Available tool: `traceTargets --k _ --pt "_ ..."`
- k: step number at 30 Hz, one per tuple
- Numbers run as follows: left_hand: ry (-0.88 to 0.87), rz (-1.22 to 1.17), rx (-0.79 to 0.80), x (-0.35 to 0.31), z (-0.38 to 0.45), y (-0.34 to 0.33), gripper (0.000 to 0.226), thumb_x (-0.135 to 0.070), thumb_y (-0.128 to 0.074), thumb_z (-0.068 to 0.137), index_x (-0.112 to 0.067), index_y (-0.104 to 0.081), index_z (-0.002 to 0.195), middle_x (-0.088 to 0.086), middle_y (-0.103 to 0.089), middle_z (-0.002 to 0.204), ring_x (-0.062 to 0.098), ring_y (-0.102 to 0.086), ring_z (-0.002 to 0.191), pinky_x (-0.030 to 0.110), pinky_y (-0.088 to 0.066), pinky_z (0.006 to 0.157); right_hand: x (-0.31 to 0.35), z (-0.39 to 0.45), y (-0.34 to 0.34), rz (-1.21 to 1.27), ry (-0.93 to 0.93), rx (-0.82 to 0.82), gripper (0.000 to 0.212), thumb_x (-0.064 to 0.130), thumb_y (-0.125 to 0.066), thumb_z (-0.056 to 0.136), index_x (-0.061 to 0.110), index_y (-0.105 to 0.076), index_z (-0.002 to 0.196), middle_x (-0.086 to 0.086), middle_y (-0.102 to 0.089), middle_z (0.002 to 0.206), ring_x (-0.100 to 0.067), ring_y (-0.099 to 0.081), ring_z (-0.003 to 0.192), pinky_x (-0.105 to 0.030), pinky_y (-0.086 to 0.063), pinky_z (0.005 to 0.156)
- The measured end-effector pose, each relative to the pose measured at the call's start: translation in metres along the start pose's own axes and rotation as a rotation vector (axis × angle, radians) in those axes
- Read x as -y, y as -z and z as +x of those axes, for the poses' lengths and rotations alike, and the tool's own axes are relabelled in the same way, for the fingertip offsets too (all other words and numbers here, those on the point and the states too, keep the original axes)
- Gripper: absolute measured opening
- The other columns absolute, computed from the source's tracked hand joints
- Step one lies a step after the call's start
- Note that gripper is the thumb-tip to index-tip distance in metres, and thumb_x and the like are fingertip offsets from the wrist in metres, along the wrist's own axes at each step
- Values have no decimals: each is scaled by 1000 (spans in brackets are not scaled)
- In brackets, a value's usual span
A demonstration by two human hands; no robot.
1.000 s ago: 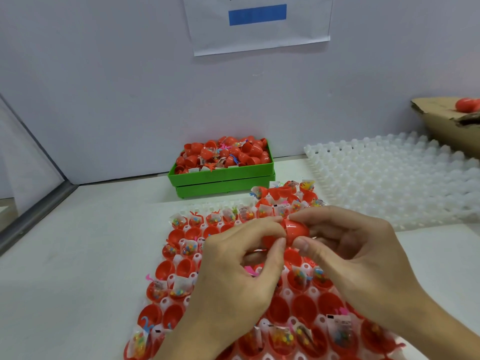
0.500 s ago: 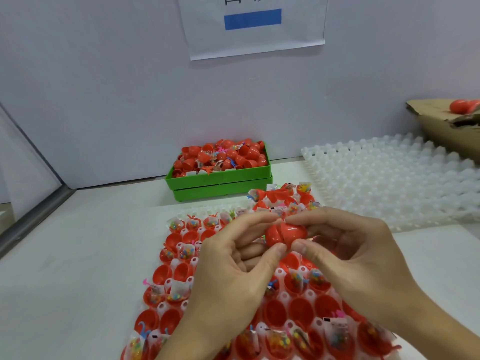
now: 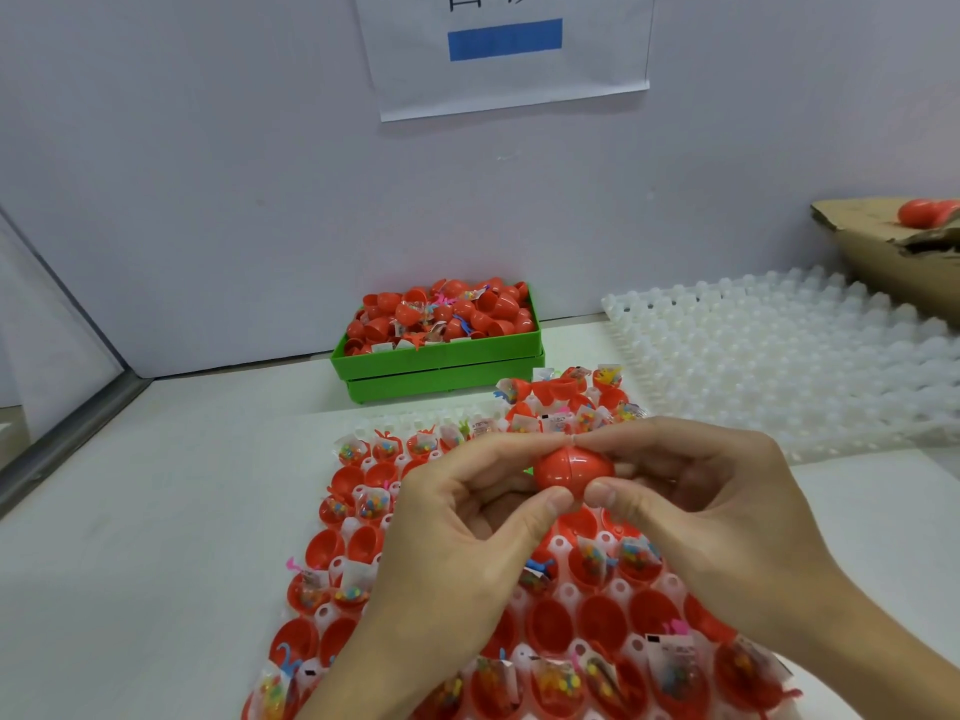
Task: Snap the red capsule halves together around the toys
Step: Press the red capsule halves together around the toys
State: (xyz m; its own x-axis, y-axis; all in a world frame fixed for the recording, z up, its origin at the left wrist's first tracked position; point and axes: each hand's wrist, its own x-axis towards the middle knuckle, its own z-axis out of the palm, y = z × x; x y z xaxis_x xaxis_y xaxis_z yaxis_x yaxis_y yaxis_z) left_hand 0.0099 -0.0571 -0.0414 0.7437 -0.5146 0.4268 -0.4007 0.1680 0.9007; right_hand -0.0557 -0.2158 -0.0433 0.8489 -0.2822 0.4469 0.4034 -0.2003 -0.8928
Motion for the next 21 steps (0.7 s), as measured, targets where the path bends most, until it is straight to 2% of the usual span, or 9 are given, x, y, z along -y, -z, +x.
traceTargets --k 6,10,21 --pt "14 -6 25 -2 0 0 28 -5 -68 80 -11 -71 107 0 -77 101 15 -74 95 21 -57 82 4 1 0 67 -43 -3 32 9 -76 67 28 -79 93 -4 -77 78 -18 -75 71 -21 -59 67" --pt "31 -24 16 -1 0 -1 29 -7 -68 79 -9 -70 108 1 -77 99 17 -74 93 22 -58 81 6 1 0 88 -62 -10 29 14 -75 64 27 -79 90 -1 -77 75 -13 -74 65 -16 -56 62" --pt "28 2 -32 -3 0 -3 29 -11 -71 73 -18 -73 101 -7 -78 94 11 -75 87 17 -57 75 6 0 -1 73 -50 -7 29 16 -76 65 29 -79 90 -1 -77 76 -14 -74 66 -17 -57 62"
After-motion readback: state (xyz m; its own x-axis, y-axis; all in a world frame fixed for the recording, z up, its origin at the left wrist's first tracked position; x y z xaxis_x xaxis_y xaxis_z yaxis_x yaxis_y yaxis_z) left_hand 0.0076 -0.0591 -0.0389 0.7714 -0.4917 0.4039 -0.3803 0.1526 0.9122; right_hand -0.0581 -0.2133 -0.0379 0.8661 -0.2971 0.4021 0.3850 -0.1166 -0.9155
